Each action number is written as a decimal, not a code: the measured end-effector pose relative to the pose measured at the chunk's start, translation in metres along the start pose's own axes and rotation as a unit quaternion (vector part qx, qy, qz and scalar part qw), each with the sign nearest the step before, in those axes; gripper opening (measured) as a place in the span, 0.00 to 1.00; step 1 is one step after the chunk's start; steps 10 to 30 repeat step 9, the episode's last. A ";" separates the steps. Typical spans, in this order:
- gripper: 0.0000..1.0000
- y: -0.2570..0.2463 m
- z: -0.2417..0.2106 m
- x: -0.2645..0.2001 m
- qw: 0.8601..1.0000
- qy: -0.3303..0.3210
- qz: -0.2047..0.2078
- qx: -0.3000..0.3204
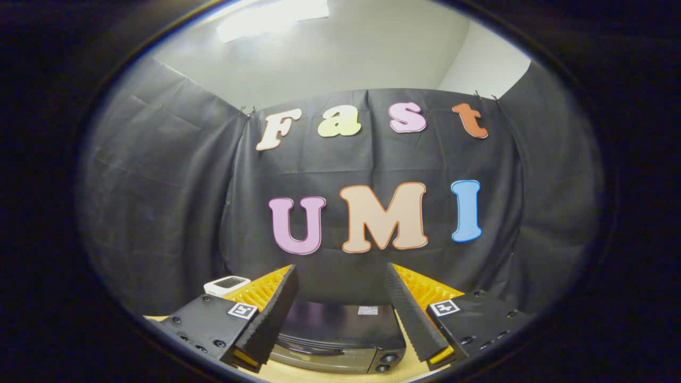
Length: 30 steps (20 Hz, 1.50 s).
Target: Open the toaster oven, put the food inside, and close the toaster oven door.
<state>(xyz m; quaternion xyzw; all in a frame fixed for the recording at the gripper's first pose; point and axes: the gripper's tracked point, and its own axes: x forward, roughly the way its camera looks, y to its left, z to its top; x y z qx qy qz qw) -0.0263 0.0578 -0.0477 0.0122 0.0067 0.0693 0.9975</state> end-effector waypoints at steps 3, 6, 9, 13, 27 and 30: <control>0.98 -0.019 0.016 -0.001 1.000 -0.004 -0.011 -0.018; 0.98 -0.031 0.020 -0.004 1.000 -0.005 -0.012 -0.023; 0.98 -0.047 0.018 -0.011 1.000 -0.011 -0.020 -0.018; 0.98 -0.047 0.018 -0.011 1.000 -0.011 -0.020 -0.018; 0.98 -0.047 0.018 -0.011 1.000 -0.011 -0.020 -0.018; 0.98 -0.047 0.018 -0.011 1.000 -0.011 -0.020 -0.018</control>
